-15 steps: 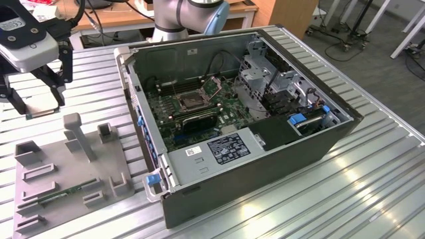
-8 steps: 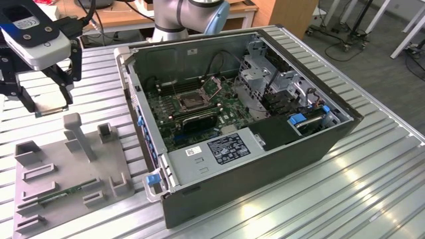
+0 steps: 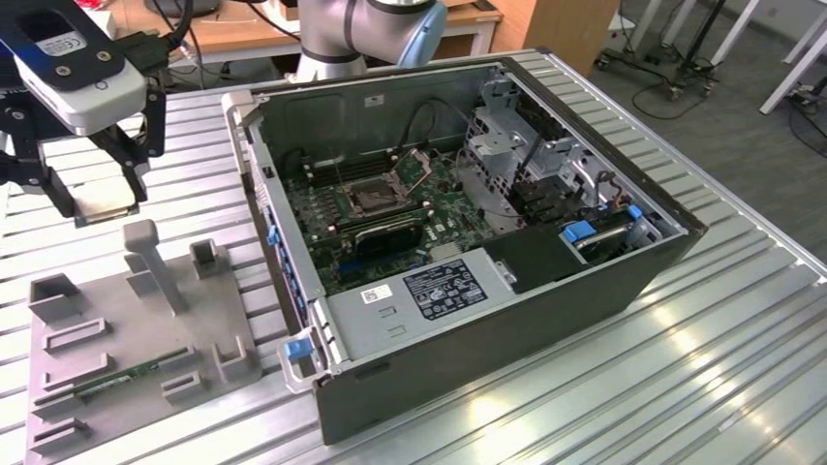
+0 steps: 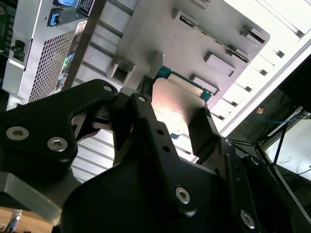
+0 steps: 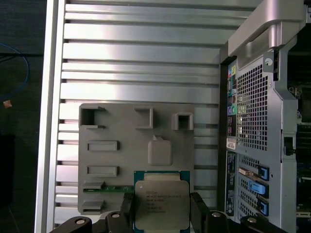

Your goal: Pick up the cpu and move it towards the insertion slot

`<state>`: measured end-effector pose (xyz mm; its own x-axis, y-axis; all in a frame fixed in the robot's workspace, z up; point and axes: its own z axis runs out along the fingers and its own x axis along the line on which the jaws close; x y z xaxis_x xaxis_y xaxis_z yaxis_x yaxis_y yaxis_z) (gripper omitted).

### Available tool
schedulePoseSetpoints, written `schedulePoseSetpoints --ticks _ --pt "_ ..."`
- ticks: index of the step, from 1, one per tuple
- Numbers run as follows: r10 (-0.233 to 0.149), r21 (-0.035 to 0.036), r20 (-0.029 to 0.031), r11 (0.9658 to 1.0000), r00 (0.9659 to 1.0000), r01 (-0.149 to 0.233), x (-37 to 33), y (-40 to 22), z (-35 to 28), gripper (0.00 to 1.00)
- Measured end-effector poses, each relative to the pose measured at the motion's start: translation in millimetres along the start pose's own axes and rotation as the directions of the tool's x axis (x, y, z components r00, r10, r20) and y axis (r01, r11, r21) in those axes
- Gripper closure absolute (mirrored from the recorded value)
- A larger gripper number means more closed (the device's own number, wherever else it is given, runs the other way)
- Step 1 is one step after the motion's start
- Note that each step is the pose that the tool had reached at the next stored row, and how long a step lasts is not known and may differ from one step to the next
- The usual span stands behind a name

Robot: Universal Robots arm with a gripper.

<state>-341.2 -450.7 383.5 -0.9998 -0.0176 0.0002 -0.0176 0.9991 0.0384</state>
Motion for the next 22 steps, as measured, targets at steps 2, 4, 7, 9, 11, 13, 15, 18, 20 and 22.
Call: schedulePoseSetpoints --ticks 2,4,7,9,11,13,15,18,20,22 --pt "0.000 0.0000 0.0000 1.0000 1.0000 0.000 -0.6 0.0 0.0 0.46" --pt "0.000 0.0000 0.0001 1.0000 1.0000 0.000 -1.1 0.0 0.0 0.46" --pt "0.000 0.0000 0.0000 1.0000 1.0000 0.000 -3.9 -0.1 0.0 0.46" --pt "0.000 0.0000 0.0000 1.0000 1.0000 0.000 -4.4 -0.1 0.0 0.46" --pt "0.000 0.0001 0.0000 1.0000 1.0000 0.000 -4.5 -0.1 0.0 0.46" --pt "0.000 0.0000 0.0000 1.0000 1.0000 0.000 -4.5 -0.1 0.0 0.46" --pt "0.000 0.0000 0.0000 1.0000 1.0000 0.000 -4.5 -0.1 0.0 0.46" --pt "0.000 0.0000 0.0000 1.0000 1.0000 0.000 -6.0 -0.1 -0.1 0.46" --pt "0.000 0.0000 0.0000 1.0000 1.0000 0.000 -8.0 -0.1 0.0 0.46" --pt "0.000 -0.0001 0.0001 1.0000 1.0000 0.000 -10.8 -0.2 0.0 0.46"
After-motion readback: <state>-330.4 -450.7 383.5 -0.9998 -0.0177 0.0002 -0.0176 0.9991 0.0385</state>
